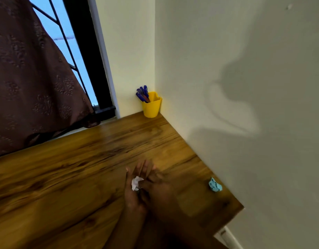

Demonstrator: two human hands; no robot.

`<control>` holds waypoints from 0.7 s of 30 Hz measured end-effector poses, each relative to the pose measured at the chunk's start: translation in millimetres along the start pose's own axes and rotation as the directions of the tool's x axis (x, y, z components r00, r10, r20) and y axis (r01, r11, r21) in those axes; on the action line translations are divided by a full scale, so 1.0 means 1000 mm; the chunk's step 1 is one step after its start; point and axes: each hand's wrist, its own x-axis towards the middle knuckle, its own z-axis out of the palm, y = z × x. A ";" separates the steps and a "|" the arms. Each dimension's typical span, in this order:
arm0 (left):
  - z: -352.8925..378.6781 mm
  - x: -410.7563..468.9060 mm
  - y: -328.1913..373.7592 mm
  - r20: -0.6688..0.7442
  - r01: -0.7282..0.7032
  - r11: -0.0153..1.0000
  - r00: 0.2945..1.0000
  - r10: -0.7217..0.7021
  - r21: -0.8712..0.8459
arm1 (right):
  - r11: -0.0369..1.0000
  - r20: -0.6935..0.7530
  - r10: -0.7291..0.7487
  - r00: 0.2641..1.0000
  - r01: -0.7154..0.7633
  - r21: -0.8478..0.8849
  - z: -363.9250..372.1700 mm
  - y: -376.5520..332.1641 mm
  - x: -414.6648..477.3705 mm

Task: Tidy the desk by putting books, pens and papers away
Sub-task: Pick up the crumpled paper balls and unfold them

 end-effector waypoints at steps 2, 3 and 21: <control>-0.014 -0.004 -0.004 -0.051 -0.044 0.996 0.998 0.040 -0.077 | 0.999 0.073 0.022 0.997 -0.020 -0.033 -0.012 -0.004 -0.008; -0.015 -0.006 -0.004 -0.011 -0.013 0.995 1.000 0.012 -0.098 | 0.999 0.068 -0.003 0.998 0.006 -0.045 -0.019 -0.003 -0.013; 0.008 -0.146 -0.031 -0.194 0.125 0.987 0.976 -0.103 0.103 | 0.826 -0.171 0.561 0.810 -0.562 0.049 -0.053 0.025 -0.132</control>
